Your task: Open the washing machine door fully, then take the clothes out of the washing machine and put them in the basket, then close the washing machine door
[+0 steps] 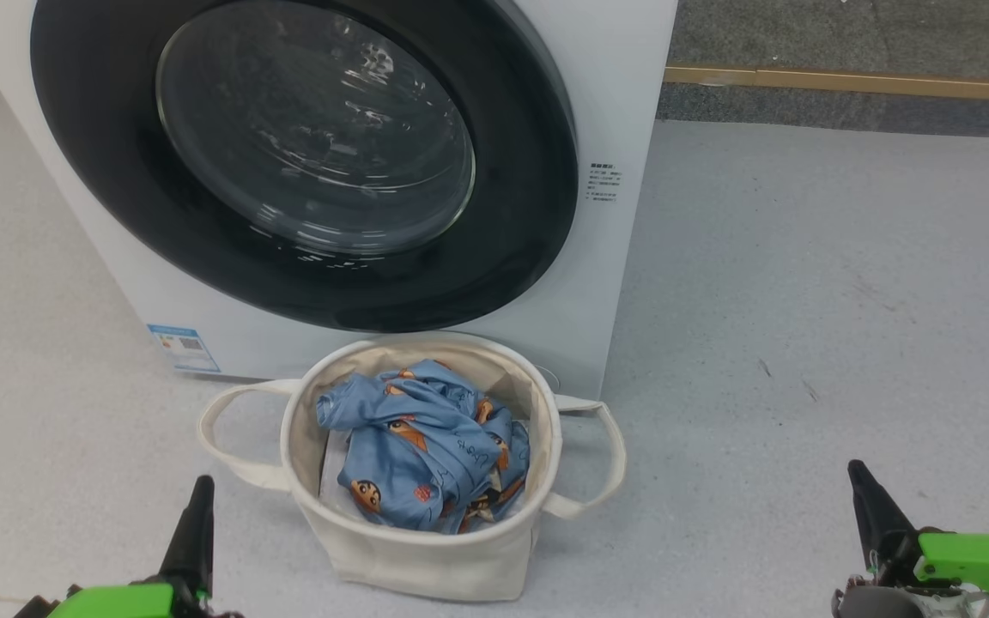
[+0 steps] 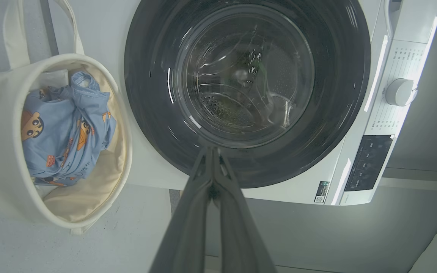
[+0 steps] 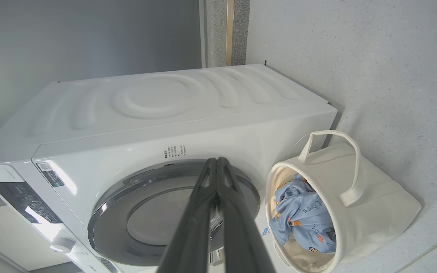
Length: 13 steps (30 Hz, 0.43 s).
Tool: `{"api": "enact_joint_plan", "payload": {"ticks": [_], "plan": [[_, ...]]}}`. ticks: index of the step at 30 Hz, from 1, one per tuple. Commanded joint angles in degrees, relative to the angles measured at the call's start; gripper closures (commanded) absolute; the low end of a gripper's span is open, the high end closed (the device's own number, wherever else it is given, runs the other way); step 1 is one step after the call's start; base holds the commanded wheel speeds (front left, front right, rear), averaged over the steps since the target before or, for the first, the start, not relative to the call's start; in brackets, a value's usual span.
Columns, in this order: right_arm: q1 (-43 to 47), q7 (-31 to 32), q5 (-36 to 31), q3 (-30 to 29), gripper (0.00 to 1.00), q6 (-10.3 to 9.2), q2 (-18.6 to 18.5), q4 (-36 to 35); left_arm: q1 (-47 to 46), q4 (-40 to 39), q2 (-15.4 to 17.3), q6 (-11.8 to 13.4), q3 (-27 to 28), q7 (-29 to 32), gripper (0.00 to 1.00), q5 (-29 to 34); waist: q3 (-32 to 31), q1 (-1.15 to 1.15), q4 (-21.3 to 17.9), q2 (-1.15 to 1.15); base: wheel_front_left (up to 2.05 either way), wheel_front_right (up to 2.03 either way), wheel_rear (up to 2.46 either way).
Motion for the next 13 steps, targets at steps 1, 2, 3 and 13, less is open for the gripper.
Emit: {"api": "enact_joint_plan", "payload": {"ticks": [1, 2, 3, 13], "plan": [[-2.87, 0.38, -0.47, 0.95, 1.0, 0.02, -0.27, -2.03, -2.54, -2.06, 0.3, -0.41, 1.93, 0.45, 1.0, -0.21, 0.0, 0.0, 0.0, 0.0, 0.0, 0.0, 0.0], [-2.87, 0.38, -0.48, 0.94, 1.0, 0.02, -0.27, -2.03, -2.54, -2.06, 0.3, -0.41, 1.93, 0.45, 1.0, -0.21, 0.0, 0.0, 0.0, 0.0, 0.0, 0.0, 0.0], [-2.87, 0.39, -0.48, 0.94, 1.0, 0.02, -0.27, -2.03, -2.54, -2.06, 0.3, -0.41, 1.93, 0.45, 1.0, -0.21, 0.0, 0.0, 0.0, 0.0, 0.0, 0.0, 0.0], [-2.87, 0.41, -0.5, 0.91, 1.0, 0.02, -0.25, -2.03, -2.54, -2.06, 0.3, -0.41, 1.92, 0.45, 1.0, -0.21, 0.0, 0.0, 0.0, 0.0, 0.0, 0.0, 0.0]]}}
